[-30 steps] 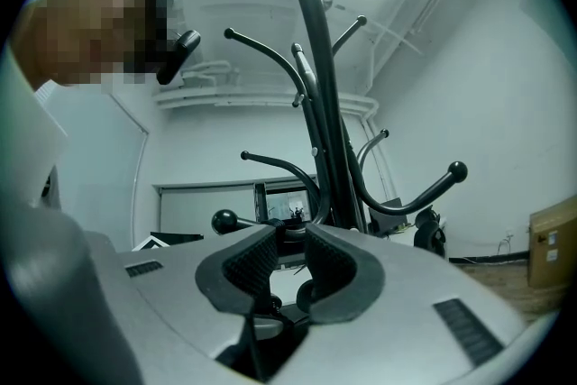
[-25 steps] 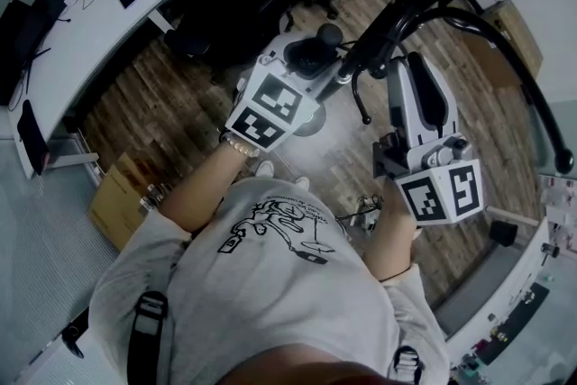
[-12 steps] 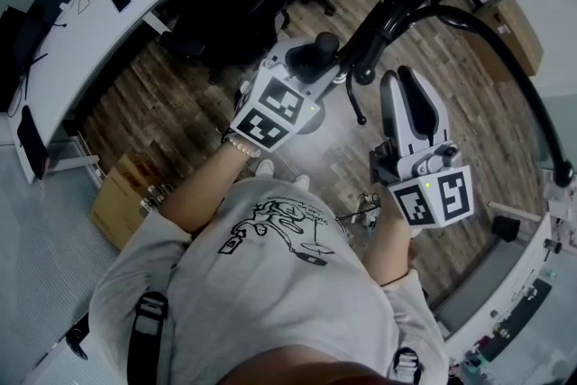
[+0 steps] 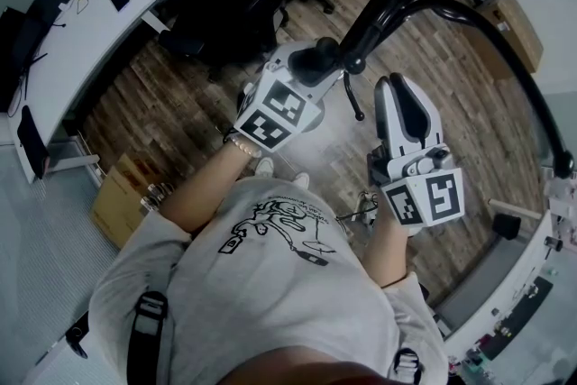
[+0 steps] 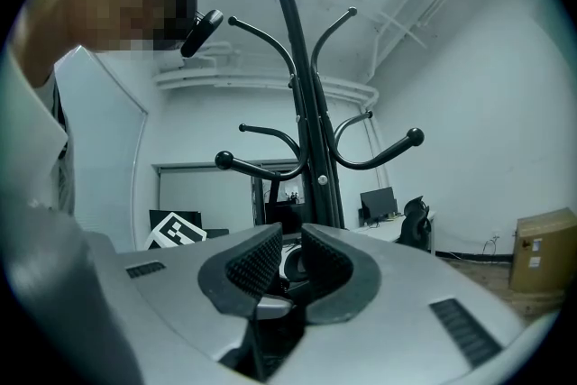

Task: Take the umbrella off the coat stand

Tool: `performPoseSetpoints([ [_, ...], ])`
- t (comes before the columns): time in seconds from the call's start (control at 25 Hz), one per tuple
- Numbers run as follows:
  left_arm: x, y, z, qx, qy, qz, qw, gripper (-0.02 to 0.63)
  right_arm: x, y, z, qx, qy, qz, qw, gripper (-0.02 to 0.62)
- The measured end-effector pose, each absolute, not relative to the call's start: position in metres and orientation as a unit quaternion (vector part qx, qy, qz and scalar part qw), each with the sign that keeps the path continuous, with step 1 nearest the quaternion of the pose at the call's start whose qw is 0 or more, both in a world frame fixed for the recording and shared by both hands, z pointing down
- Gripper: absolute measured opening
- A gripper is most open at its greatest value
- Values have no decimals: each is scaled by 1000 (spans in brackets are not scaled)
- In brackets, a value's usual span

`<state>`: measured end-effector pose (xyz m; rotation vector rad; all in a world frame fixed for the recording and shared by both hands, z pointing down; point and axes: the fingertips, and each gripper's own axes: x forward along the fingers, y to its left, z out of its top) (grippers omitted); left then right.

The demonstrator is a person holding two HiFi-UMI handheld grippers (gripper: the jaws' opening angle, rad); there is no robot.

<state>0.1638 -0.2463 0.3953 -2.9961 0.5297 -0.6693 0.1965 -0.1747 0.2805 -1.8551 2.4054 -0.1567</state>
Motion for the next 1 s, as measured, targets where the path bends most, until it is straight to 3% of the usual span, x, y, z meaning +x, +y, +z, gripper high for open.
performPoseSetpoints([
  [0.48, 157, -225, 393, -965, 174, -194, 32, 238, 191, -151, 289, -614, 787, -50, 36, 63],
  [1.0, 105, -191, 344, -973, 197, -120, 27, 202, 171, -127, 286, -617, 786, -31, 8, 46],
])
